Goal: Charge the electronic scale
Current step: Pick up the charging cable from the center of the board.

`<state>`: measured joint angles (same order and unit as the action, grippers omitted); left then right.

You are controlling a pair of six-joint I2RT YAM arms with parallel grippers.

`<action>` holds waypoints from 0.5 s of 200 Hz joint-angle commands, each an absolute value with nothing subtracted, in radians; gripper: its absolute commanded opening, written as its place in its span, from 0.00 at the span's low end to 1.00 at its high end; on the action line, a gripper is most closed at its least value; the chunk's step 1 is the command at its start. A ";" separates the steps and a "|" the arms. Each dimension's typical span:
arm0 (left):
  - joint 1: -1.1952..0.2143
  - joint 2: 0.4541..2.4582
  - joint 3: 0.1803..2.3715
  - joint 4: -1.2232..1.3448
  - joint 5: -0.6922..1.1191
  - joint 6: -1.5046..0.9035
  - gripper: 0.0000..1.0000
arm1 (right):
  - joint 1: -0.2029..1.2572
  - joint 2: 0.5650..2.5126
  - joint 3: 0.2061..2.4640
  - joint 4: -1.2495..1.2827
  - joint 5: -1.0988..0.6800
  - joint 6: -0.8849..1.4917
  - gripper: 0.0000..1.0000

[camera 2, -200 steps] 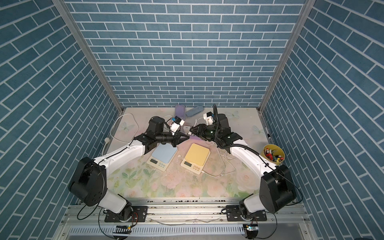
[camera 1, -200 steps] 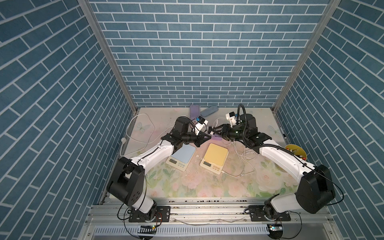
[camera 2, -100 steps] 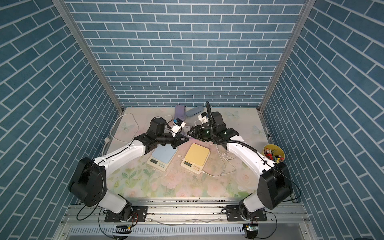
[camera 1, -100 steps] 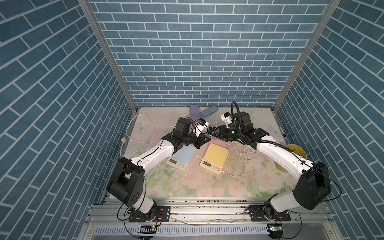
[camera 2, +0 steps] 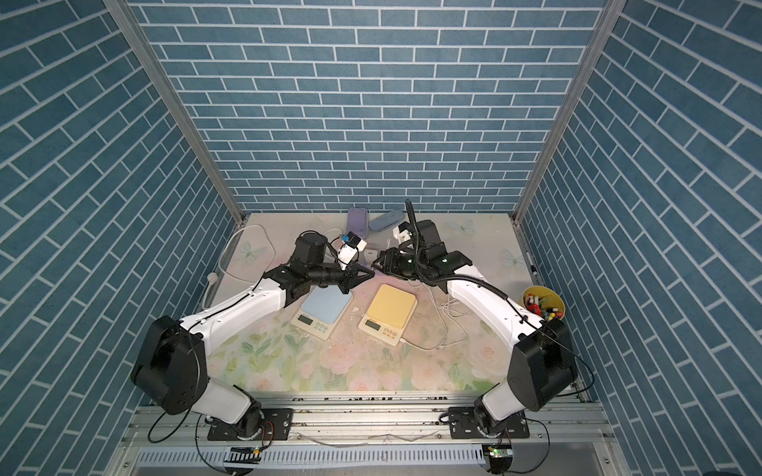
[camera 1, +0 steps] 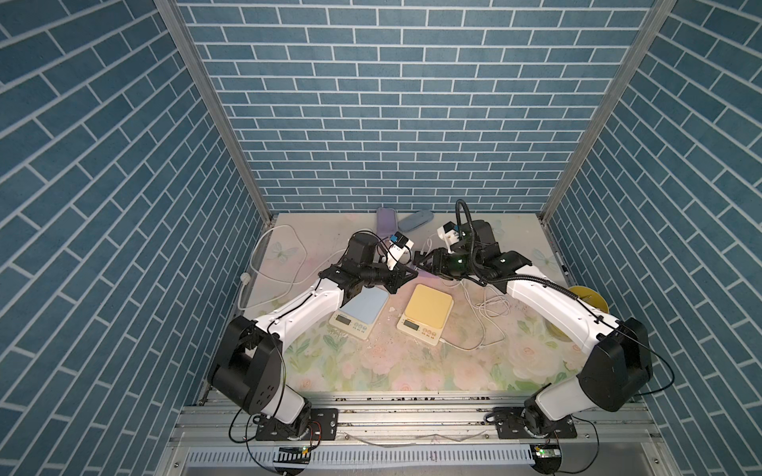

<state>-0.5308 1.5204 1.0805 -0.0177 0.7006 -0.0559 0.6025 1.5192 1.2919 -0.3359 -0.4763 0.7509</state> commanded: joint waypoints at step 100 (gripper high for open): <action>-0.535 1.496 1.093 -0.029 0.652 -0.045 0.40 | 0.612 1.545 1.320 -0.338 -0.465 0.725 0.00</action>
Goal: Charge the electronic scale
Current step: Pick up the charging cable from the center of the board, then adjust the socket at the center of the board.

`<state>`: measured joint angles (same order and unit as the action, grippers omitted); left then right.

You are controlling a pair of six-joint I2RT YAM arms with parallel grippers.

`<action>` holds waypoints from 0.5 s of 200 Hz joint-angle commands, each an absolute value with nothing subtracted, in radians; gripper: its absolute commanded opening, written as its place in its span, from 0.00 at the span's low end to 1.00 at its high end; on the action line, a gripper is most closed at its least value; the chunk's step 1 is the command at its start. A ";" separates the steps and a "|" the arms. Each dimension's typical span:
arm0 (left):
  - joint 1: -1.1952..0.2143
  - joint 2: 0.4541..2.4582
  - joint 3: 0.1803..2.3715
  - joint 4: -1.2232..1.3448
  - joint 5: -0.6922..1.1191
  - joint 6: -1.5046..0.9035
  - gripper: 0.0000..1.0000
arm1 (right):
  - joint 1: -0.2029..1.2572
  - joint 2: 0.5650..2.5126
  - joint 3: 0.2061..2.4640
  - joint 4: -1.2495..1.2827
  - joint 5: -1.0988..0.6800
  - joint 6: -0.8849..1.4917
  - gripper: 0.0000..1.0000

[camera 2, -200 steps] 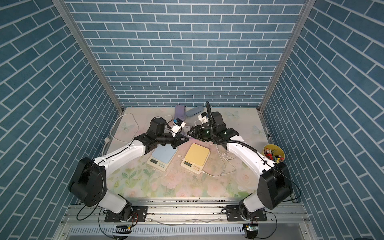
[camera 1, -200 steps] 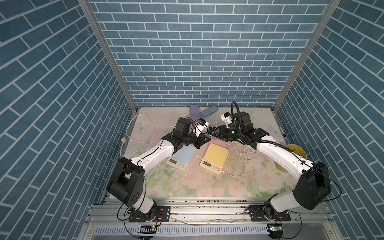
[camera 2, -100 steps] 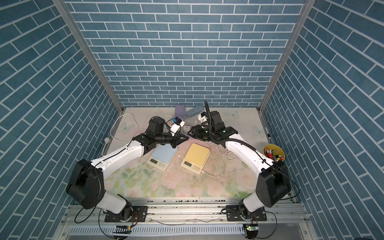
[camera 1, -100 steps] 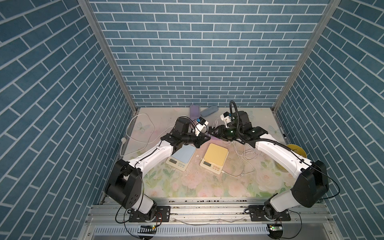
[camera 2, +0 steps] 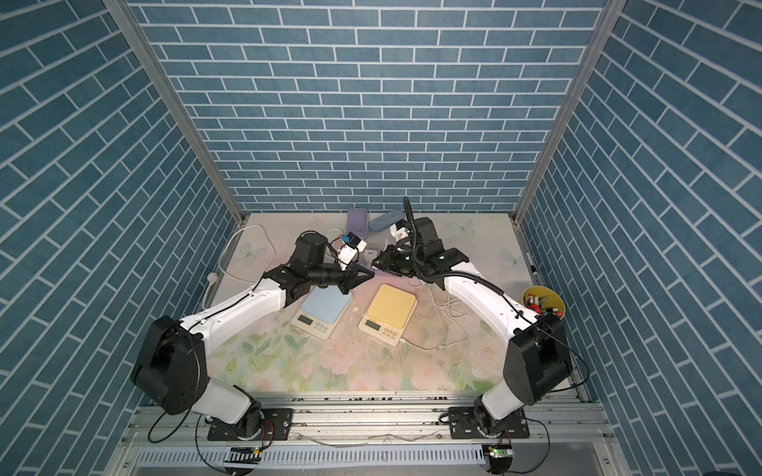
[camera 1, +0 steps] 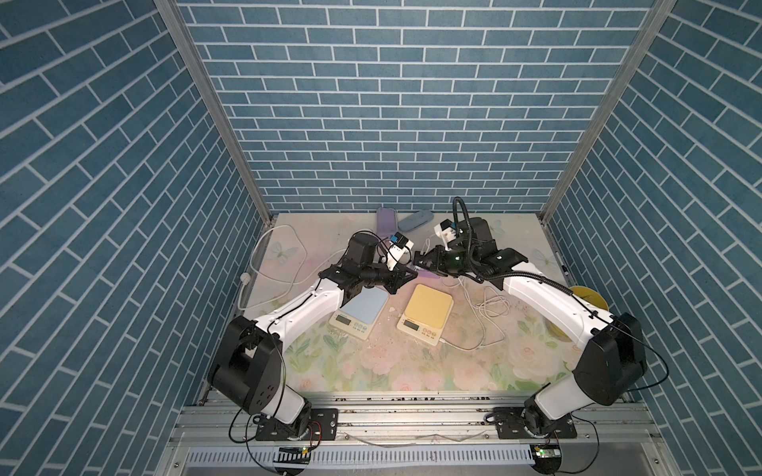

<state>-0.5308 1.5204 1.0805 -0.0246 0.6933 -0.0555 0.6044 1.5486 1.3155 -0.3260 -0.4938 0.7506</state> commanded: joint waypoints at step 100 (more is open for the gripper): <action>-0.295 1.968 1.481 -0.159 0.530 -0.368 0.42 | 0.612 1.493 1.238 -0.380 -0.113 0.643 0.00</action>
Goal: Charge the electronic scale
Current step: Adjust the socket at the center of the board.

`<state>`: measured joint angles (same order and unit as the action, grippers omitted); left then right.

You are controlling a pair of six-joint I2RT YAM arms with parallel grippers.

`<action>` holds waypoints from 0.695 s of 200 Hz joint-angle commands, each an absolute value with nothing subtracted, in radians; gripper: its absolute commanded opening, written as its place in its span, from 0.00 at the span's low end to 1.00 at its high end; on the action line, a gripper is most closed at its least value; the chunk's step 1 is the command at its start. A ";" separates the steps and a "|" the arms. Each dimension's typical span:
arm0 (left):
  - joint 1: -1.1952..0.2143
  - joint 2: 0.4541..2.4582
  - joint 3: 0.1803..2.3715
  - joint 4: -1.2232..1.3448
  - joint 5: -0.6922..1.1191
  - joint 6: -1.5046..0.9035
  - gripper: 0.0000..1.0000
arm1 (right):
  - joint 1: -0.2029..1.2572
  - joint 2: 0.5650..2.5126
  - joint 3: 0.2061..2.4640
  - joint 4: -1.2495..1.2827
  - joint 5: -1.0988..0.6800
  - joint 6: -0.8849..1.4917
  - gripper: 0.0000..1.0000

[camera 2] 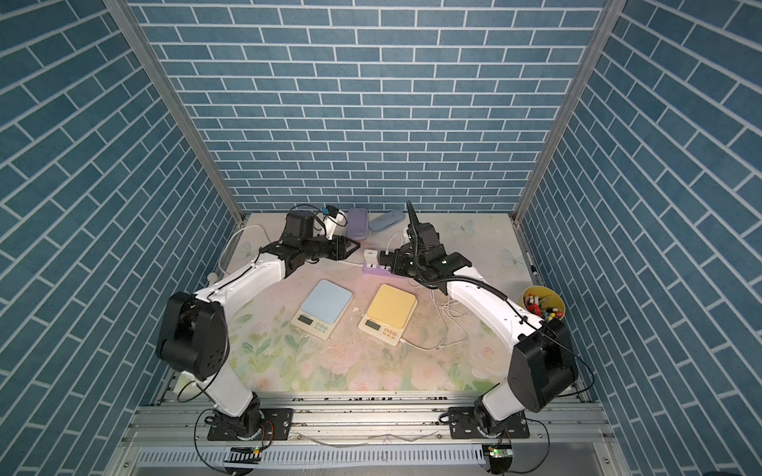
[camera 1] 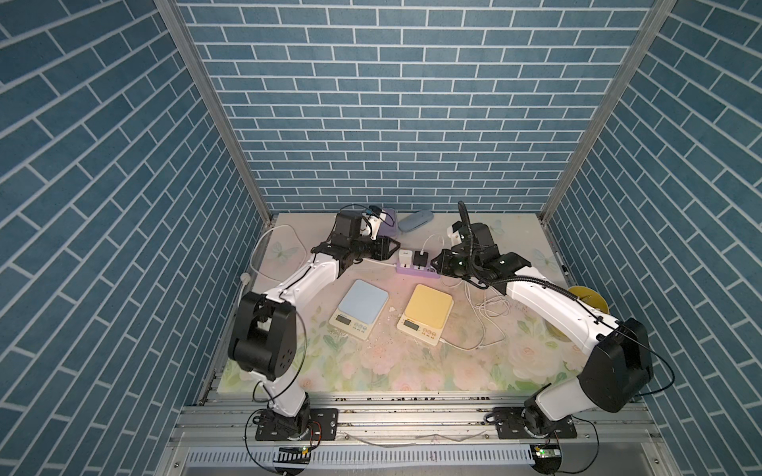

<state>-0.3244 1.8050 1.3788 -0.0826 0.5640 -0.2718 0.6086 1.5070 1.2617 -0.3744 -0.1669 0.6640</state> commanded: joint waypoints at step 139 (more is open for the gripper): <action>-0.319 2.260 1.583 -0.232 0.463 -0.448 0.35 | 0.612 1.501 1.246 -0.416 -0.055 0.597 0.00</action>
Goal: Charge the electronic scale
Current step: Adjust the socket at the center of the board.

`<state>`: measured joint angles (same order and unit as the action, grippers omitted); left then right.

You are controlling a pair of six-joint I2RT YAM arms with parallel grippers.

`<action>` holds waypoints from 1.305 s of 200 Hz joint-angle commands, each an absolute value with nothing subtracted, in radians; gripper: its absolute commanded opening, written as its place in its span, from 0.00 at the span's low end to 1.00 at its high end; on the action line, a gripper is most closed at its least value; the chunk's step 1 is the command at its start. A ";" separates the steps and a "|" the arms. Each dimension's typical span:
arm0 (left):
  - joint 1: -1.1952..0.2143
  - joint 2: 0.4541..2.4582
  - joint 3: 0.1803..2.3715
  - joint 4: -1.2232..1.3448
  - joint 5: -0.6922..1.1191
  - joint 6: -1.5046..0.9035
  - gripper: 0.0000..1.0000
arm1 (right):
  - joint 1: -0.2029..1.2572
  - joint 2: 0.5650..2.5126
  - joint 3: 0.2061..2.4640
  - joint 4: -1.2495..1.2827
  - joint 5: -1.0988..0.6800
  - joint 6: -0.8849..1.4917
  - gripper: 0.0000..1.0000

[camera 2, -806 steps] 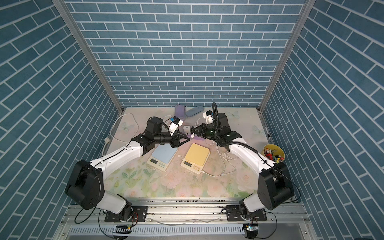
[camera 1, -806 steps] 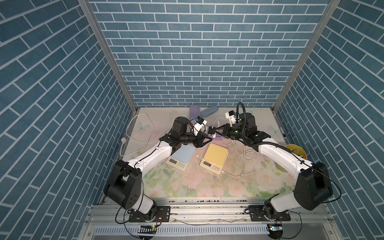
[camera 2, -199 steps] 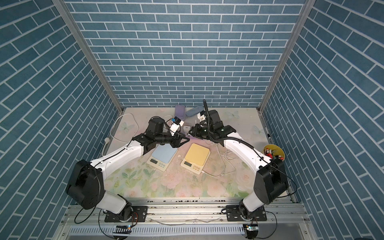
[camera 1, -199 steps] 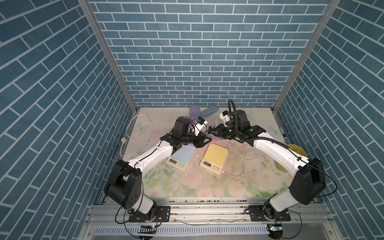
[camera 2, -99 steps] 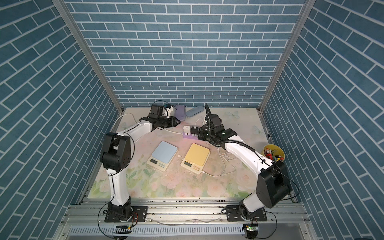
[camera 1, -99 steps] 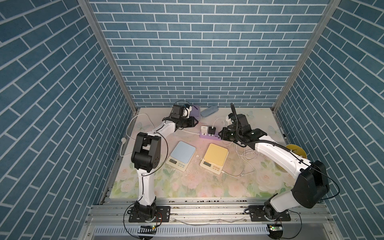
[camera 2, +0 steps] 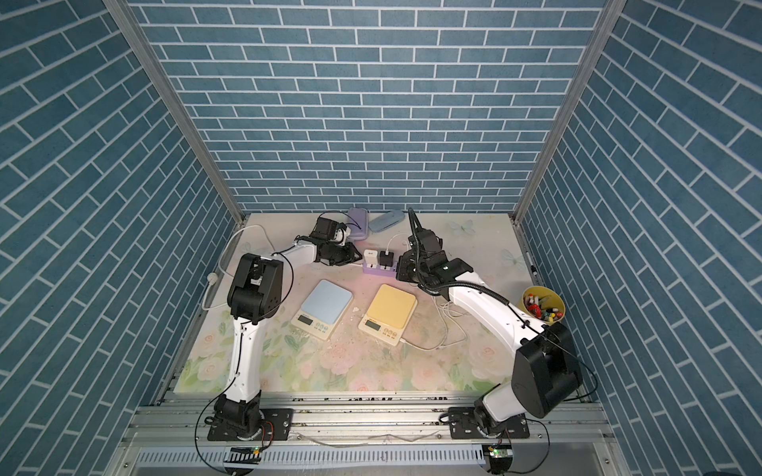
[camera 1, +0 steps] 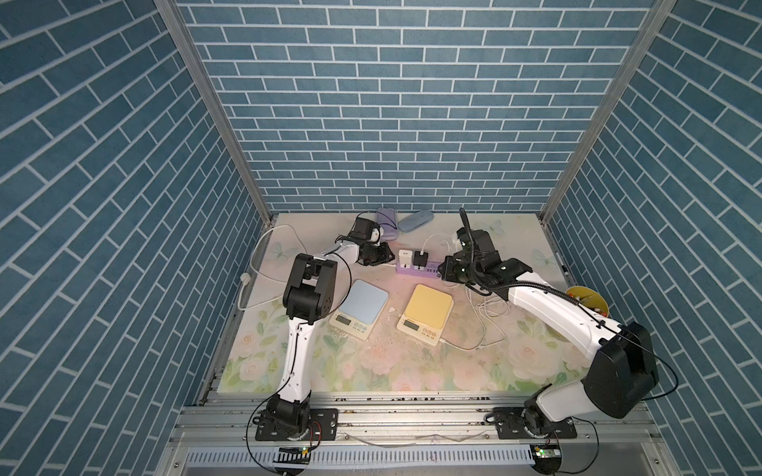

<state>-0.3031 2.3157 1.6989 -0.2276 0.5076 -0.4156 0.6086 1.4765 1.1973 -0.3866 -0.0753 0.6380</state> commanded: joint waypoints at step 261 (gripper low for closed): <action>-0.314 2.003 1.165 0.065 0.557 -0.623 0.40 | 0.778 2.014 1.549 -0.174 0.205 0.398 0.00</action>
<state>-0.3183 2.0029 1.1870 0.0422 0.5442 -0.6109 0.7696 1.9846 1.5307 -0.1982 0.1780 0.4107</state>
